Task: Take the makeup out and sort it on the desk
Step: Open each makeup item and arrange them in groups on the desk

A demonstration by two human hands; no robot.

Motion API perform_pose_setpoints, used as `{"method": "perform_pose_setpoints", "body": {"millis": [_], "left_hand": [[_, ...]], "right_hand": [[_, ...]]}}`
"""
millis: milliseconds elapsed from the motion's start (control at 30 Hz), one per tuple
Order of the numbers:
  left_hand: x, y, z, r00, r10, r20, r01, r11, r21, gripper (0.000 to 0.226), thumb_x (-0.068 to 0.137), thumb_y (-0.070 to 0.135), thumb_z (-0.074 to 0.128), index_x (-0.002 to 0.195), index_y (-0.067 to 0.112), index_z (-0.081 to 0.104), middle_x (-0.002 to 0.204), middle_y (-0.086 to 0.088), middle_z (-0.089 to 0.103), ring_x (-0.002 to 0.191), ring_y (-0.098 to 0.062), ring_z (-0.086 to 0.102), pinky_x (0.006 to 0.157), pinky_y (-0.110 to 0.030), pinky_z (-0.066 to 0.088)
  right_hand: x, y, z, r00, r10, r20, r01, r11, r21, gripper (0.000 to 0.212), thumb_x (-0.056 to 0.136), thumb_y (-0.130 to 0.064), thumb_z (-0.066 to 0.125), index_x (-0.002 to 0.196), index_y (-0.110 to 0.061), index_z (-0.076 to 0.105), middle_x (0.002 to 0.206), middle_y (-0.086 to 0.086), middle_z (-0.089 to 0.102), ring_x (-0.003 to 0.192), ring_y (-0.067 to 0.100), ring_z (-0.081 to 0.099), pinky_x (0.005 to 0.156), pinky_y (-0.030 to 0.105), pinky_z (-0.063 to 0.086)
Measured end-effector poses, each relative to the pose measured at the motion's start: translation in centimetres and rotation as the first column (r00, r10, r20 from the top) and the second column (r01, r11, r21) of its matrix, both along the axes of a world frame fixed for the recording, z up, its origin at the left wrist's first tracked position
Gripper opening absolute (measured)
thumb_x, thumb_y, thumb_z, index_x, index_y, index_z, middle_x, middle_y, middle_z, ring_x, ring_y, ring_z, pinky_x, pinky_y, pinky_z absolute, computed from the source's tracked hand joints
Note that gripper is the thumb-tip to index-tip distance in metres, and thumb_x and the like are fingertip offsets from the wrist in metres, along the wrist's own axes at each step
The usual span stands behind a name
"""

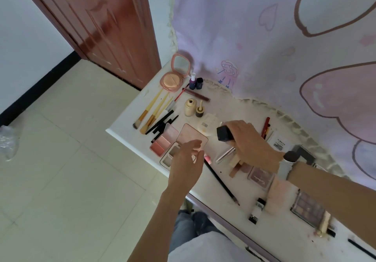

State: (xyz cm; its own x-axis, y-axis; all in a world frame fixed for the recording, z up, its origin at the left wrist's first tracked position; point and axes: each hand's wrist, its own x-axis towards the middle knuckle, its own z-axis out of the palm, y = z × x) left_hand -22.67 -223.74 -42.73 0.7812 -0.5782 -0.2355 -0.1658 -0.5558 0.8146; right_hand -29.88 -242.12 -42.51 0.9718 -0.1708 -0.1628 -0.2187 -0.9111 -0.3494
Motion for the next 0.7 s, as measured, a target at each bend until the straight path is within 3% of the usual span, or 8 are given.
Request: {"method": "perform_pose_setpoints", "body": {"millis": [33, 100, 200, 333, 467, 533, 633, 700], "left_hand": [[-0.2, -0.2, 0.2, 0.998, -0.038, -0.051, 0.037, 0.999, -0.020, 0.033, 0.090, 0.022, 0.056, 0.123, 0.019, 0.053, 0.118, 0.003, 0.060, 0.090, 0.001, 0.053, 0.080, -0.010, 0.042], [-0.5, -0.5, 0.5, 0.984, -0.149, -0.096, 0.144, 0.988, -0.056, 0.044, 0.090, 0.029, 0.056, 0.131, 0.020, 0.044, 0.126, 0.008, 0.051, 0.102, 0.003, 0.048, 0.089, -0.019, 0.040], [-0.3, -1.1, 1.2, 0.953, -0.291, -0.081, 0.279, 0.951, -0.133, 0.045, 0.089, 0.037, 0.054, 0.131, 0.025, 0.040, 0.119, 0.014, 0.053, 0.098, 0.010, 0.049, 0.088, -0.022, 0.041], [0.8, -1.2, 2.5, 0.905, -0.382, -0.189, 0.343, 0.916, -0.206, 0.025, 0.084, 0.047, 0.058, 0.099, 0.047, 0.038, 0.088, 0.018, 0.056, 0.070, 0.000, 0.057, 0.066, -0.024, 0.050], [0.7, -0.6, 3.1, 0.851, -0.441, -0.286, 0.359, 0.884, -0.298, 0.019, 0.086, 0.041, 0.057, 0.095, 0.042, 0.040, 0.078, 0.010, 0.058, 0.055, -0.001, 0.059, 0.051, -0.012, 0.045], [0.1, -0.6, 3.3, 0.848, -0.445, -0.288, 0.365, 0.884, -0.291, 0.018, 0.085, 0.039, 0.055, 0.097, 0.041, 0.042, 0.071, 0.006, 0.060, 0.052, 0.000, 0.058, 0.050, -0.011, 0.043], [-1.3, -1.0, 3.2, 0.860, -0.415, -0.296, 0.339, 0.899, -0.276, 0.018, 0.083, 0.037, 0.052, 0.098, 0.043, 0.043, 0.080, -0.004, 0.063, 0.055, -0.002, 0.056, 0.057, -0.018, 0.046], [-2.4, -1.4, 2.9, 0.889, -0.391, -0.239, 0.344, 0.914, -0.217, 0.014, 0.085, 0.037, 0.051, 0.096, 0.043, 0.044, 0.072, 0.002, 0.058, 0.055, -0.003, 0.052, 0.056, -0.022, 0.046]], "right_hand": [[0.1, 0.4, 1.0, 0.984, -0.179, 0.005, 0.174, 0.962, 0.210, 0.036, 0.091, -0.012, 0.051, 0.126, -0.013, 0.043, 0.118, 0.004, 0.051, 0.097, 0.014, 0.046, 0.081, 0.020, 0.031], [0.1, 1.7, 2.8, 0.905, -0.426, 0.021, 0.347, 0.763, 0.546, 0.040, 0.090, -0.008, 0.053, 0.123, -0.025, 0.040, 0.111, -0.009, 0.050, 0.092, 0.002, 0.049, 0.077, 0.009, 0.037], [-0.5, 3.8, 5.1, 0.833, -0.549, 0.074, 0.332, 0.602, 0.726, 0.043, 0.088, -0.004, 0.055, 0.117, -0.032, 0.042, 0.109, -0.016, 0.052, 0.098, -0.004, 0.055, 0.083, 0.010, 0.045], [-1.3, 4.7, 6.9, 0.782, -0.619, 0.070, 0.346, 0.525, 0.777, 0.039, 0.085, -0.003, 0.059, 0.104, -0.036, 0.053, 0.104, -0.014, 0.058, 0.096, -0.006, 0.055, 0.083, 0.019, 0.049], [-2.5, 4.2, 7.2, 0.787, -0.616, -0.040, 0.398, 0.457, 0.795, 0.032, 0.083, -0.010, 0.063, 0.102, -0.036, 0.058, 0.106, -0.006, 0.061, 0.101, 0.009, 0.056, 0.091, 0.036, 0.047], [-3.0, 4.2, 7.2, 0.796, -0.597, -0.098, 0.410, 0.413, 0.813, 0.031, 0.083, -0.011, 0.063, 0.103, -0.034, 0.059, 0.106, -0.004, 0.062, 0.102, 0.015, 0.057, 0.094, 0.039, 0.046], [-3.7, 4.0, 7.0, 0.808, -0.577, -0.122, 0.419, 0.415, 0.808, 0.023, 0.086, -0.017, 0.060, 0.106, -0.028, 0.060, 0.104, -0.005, 0.062, 0.100, 0.020, 0.059, 0.092, 0.036, 0.048], [-4.2, 3.5, 7.1, 0.814, -0.568, -0.123, 0.414, 0.419, 0.808, 0.018, 0.087, -0.025, 0.058, 0.104, -0.025, 0.062, 0.101, -0.004, 0.064, 0.096, 0.022, 0.060, 0.087, 0.034, 0.049]]}}
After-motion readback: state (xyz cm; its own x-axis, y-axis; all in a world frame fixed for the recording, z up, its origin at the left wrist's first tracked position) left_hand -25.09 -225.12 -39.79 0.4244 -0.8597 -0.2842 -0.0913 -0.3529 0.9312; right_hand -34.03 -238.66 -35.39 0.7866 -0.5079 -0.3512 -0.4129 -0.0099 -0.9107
